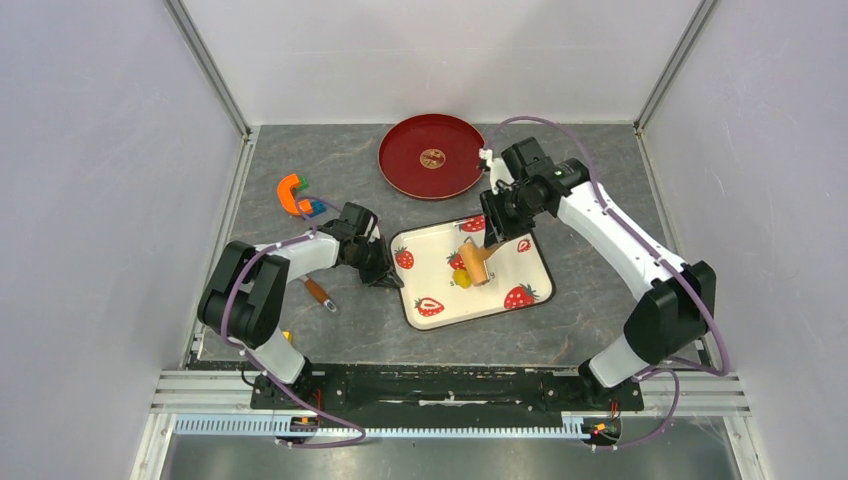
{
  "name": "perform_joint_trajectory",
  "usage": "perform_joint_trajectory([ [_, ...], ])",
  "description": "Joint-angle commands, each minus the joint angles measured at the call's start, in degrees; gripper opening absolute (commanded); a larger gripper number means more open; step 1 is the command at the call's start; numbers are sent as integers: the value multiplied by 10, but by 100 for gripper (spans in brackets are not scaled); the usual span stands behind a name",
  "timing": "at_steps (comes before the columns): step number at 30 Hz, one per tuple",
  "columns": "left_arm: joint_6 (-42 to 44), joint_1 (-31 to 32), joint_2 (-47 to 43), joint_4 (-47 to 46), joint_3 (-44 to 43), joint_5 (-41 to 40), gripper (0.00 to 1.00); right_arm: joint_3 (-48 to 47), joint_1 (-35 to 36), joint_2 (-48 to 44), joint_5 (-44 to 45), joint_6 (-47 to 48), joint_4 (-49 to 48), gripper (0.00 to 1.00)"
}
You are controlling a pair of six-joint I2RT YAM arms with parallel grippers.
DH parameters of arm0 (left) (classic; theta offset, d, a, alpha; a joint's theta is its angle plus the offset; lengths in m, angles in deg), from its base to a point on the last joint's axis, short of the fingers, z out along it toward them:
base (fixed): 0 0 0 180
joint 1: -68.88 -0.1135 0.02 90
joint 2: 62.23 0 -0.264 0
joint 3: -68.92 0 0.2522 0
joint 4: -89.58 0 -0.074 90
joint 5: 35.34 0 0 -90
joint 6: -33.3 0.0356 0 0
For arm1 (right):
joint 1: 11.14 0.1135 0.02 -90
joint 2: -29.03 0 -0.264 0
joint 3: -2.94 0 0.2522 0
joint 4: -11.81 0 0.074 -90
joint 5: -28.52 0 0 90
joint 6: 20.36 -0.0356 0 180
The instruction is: Roll out the dumpling wrappers from the dough
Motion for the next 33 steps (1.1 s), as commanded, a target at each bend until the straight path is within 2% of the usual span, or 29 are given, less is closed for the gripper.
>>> perform_joint_trajectory([
  [1,44,-1,5,22,-15,-12,2,-39,20,11,3,8,8,0],
  [25,52,-1,6,24,-10,-10,2,-23,75,48,40,16,-13,0],
  [33,53,-1,6,24,-12,-13,2,-11,84,45,105,8,-13,0],
])
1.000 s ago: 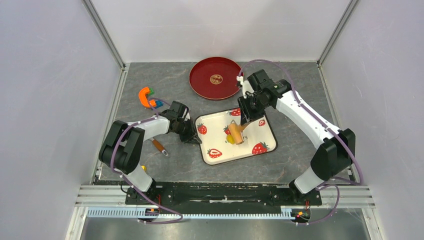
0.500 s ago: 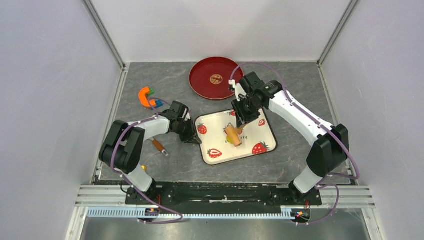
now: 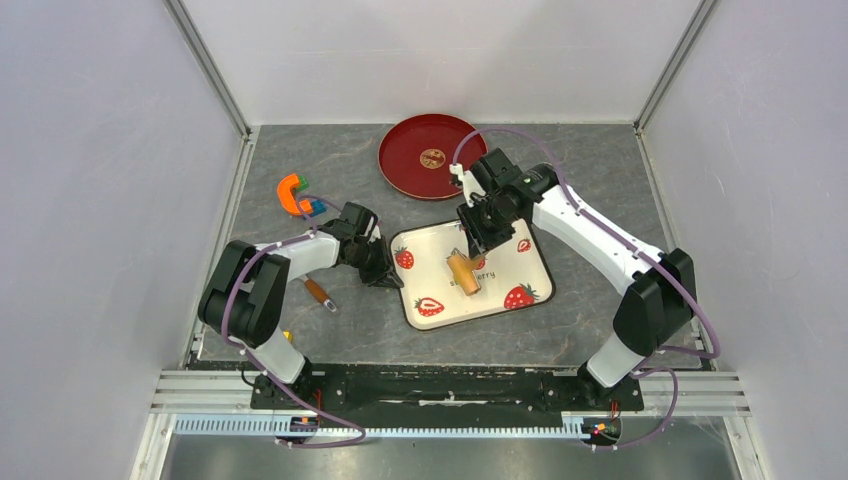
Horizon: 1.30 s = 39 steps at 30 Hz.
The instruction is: Roll out the dumpling wrappers from the dough
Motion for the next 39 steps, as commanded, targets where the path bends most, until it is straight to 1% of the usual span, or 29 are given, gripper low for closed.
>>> perform_joint_trajectory([
  [1,43,-1,4,22,-10,-13,2,4,3,-2,60,2,-15,0],
  [10,44,-1,3,21,-7,-12,2,22,9,-4,107,3,-21,0],
  [19,45,-1,0,22,-6,-12,2,29,18,-1,81,7,-36,0],
  [22,45,-1,0,22,-5,-12,2,5,18,-9,100,4,-33,0],
  [26,45,-1,-1,22,-3,-13,2,-59,18,-10,130,1,-7,0],
  [28,45,-1,-1,22,-3,-13,2,-91,18,-7,129,2,7,0],
  [31,45,-1,-2,21,-1,-13,2,-115,18,1,113,3,21,0],
  [39,46,0,-5,22,2,-15,2,-83,31,11,78,4,13,0],
])
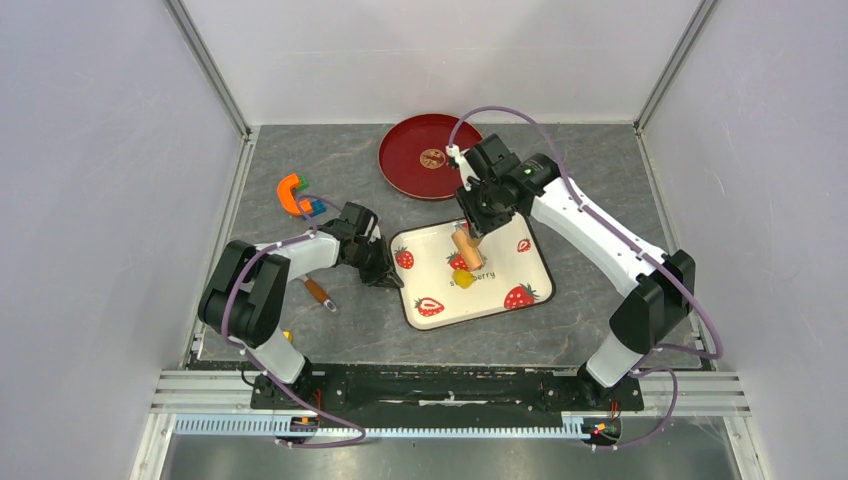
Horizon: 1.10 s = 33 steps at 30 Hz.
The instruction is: Roll out the dumpling wrappers from the dough
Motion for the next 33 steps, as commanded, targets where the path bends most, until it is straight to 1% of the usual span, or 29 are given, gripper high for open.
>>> perform_joint_trajectory([
  [1,44,-1,-5,22,3,-15,2,4,14,5,-25,1,-2,0],
  [13,46,-1,-2,22,4,-13,2,43,30,9,-25,6,-17,0],
  [25,46,0,-1,22,1,-14,2,61,43,19,-17,11,-25,0],
  [33,46,-1,0,22,1,-14,2,70,52,25,13,15,-23,0],
])
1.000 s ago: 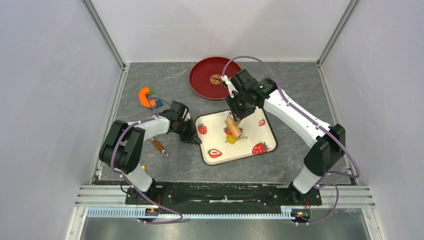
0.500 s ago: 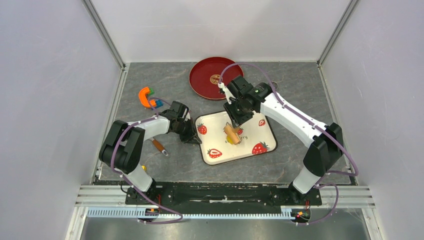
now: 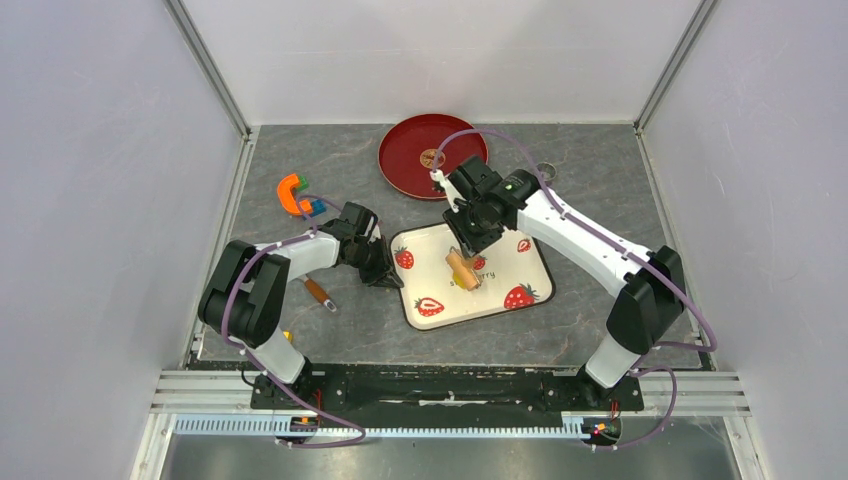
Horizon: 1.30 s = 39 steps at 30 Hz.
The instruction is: Roll out the dumpling wrappers from the dough
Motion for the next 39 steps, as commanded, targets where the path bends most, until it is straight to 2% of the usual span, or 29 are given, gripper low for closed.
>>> perform_joint_trajectory([
  [1,45,-2,0,22,1,-13,2,13,8,14,28,11,-9,0],
  [22,46,0,-1,22,3,-13,2,56,31,26,20,17,-27,0],
  [27,47,-1,-1,22,5,-15,2,31,40,26,6,13,-20,0],
  [34,46,-1,-2,22,5,-16,2,-54,40,20,71,10,18,0],
  [39,48,-1,-1,22,5,-16,2,-116,41,31,69,14,53,0],
])
